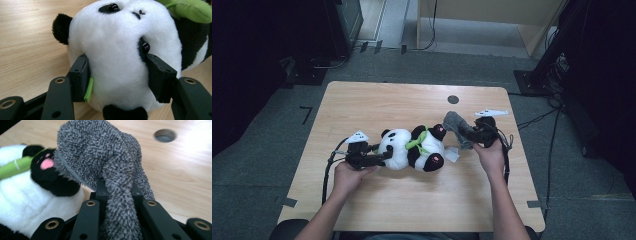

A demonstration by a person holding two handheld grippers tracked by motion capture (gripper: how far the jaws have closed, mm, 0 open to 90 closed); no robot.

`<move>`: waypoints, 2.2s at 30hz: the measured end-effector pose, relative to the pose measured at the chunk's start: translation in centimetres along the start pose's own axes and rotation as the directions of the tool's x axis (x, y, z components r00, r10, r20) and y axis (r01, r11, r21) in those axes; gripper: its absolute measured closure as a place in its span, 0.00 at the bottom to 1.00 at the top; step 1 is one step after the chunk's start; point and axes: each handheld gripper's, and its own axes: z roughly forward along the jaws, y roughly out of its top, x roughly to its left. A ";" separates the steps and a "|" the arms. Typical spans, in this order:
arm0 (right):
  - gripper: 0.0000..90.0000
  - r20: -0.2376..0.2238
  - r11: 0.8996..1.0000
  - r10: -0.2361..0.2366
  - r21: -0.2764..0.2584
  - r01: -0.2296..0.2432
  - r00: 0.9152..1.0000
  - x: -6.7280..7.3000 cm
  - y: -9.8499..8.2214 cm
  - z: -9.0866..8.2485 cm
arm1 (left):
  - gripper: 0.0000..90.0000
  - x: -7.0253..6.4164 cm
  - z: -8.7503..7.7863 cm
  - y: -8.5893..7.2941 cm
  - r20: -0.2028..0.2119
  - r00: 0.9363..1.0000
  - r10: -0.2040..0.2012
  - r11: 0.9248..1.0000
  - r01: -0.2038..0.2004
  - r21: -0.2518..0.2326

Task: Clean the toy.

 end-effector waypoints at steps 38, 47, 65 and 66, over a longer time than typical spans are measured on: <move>0.86 -0.001 1.000 -0.003 0.016 0.003 1.000 1.1 0.1 2.1 | 0.47 0.3 0.8 0.4 0.010 1.000 -0.001 1.000 0.001 -0.018; 0.86 0.038 0.997 0.023 -0.074 -0.020 0.999 0.2 1.0 -0.8 | 0.45 0.2 0.9 0.4 0.002 0.999 0.034 0.999 -0.034 -0.028; 0.84 -0.139 0.976 -0.216 -0.019 0.216 0.966 9.1 0.6 2.4 | 0.45 0.0 0.9 0.3 -0.004 1.000 0.023 0.999 -0.024 -0.024; 0.84 -0.143 0.976 -0.216 -0.027 0.215 0.966 9.0 0.5 2.5 | 0.45 0.0 0.9 0.3 -0.005 1.000 0.022 0.999 -0.022 -0.025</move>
